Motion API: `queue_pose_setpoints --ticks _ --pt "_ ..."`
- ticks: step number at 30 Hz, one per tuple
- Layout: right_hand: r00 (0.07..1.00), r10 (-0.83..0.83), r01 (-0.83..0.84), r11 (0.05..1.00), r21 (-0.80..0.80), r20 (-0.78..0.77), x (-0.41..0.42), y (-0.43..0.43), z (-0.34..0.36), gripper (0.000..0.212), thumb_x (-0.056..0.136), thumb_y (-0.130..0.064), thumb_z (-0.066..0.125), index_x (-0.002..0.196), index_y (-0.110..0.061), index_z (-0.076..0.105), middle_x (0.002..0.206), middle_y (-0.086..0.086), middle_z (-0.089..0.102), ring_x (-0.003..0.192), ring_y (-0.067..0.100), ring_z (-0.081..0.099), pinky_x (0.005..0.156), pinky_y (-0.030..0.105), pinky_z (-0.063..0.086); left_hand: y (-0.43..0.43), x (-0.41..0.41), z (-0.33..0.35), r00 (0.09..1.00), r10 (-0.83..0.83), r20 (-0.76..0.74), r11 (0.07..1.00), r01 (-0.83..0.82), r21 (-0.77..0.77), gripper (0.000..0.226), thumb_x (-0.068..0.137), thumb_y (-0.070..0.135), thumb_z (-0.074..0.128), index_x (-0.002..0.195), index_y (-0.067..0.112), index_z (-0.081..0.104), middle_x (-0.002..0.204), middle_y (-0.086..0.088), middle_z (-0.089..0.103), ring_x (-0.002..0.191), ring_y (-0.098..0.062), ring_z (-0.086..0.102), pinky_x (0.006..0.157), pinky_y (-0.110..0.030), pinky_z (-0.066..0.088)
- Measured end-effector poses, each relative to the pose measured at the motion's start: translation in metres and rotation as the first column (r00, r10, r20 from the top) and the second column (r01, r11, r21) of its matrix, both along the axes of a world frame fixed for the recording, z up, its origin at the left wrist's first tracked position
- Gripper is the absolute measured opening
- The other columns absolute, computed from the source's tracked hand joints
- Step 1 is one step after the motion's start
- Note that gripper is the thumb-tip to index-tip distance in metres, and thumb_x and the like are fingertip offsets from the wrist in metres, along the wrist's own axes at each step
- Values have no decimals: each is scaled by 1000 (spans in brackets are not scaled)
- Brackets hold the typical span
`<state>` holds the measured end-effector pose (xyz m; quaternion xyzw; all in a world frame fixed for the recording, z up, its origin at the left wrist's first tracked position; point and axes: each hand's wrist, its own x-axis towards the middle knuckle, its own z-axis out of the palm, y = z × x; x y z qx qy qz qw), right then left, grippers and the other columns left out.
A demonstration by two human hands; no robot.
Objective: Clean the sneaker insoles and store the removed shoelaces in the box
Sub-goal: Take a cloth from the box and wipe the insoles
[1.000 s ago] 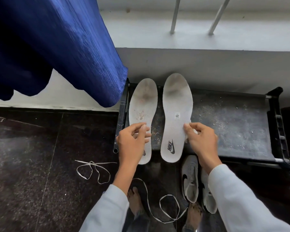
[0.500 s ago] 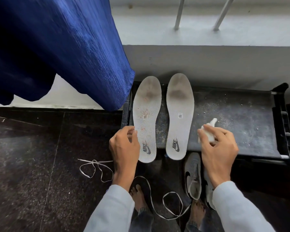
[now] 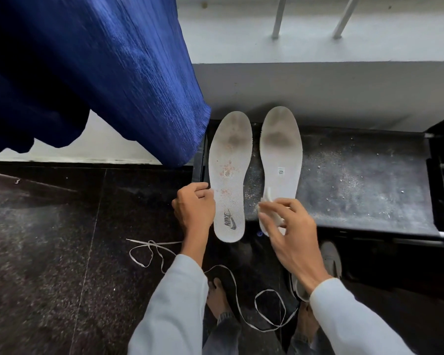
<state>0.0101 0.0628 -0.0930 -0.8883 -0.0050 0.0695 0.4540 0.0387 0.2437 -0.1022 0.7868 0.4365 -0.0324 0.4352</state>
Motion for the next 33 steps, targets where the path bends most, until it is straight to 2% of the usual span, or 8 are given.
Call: queue_pose_setpoints --ticks 2,5,10,15,20,26,29,33 --pt "998 63 -63 998 -16 3 5 7 -1 21 89 -18 71 110 -18 75 101 -6 58 90 3 58 79 13 48 3 2 -3 1000 16 3 1000 -15 -27 19 88 16 72 106 21 76 91 14 75 112 -26 65 96 -46 55" --pt "996 88 -88 995 -42 4 9 12 0 21 90 -19 71 110 -18 75 101 -8 57 88 -5 54 76 2 40 5 3 -6 999 38 29 998 -36 -60 14 82 21 79 96 23 77 81 20 73 101 -28 70 88 -49 59" --pt "998 58 -57 998 18 -14 7 10 1 20 91 -22 70 110 -22 75 102 -7 59 96 2 58 79 19 49 7 3 -8 994 103 47 982 -94 -164 12 80 19 82 83 27 75 76 10 77 95 -24 73 87 -48 61" --pt "1000 -13 14 997 73 -11 2 4 8 16 91 -19 70 104 -26 76 101 -10 61 98 1 59 76 11 46 8 -1 6 986 150 78 966 -129 -226 16 84 10 79 98 16 78 87 -1 78 84 -17 76 81 -40 64" --pt "997 -64 58 986 154 36 2 0 29 21 93 -19 67 109 -32 70 98 -15 66 90 4 64 65 19 49 5 -8 30 974 203 103 922 -155 -354 14 87 6 76 100 12 76 87 -2 77 78 -12 74 57 -17 56" --pt "993 1 -24 983 183 121 -5 -10 65 22 87 -20 73 108 -23 69 95 -15 70 84 4 66 66 20 53 -20 -21 58 968 190 162 903 -108 -416 16 87 6 75 90 22 75 90 -4 77 82 -14 75 65 -24 60" --pt "955 141 -169 982 87 262 -15 -18 80 18 83 -11 78 100 -16 75 93 -9 71 83 0 65 75 11 49 -41 -29 71 963 197 186 873 -86 -480 15 88 4 74 91 19 75 87 -4 78 75 -8 75 68 -23 63" --pt "910 302 -288 953 -90 286 -13 -44 77 23 81 -7 79 103 -14 77 94 0 69 79 4 62 75 9 46 -72 -40 79 966 175 190 829 -40 -558 12 88 3 74 96 12 76 89 -7 79 80 -16 76 74 -29 64"
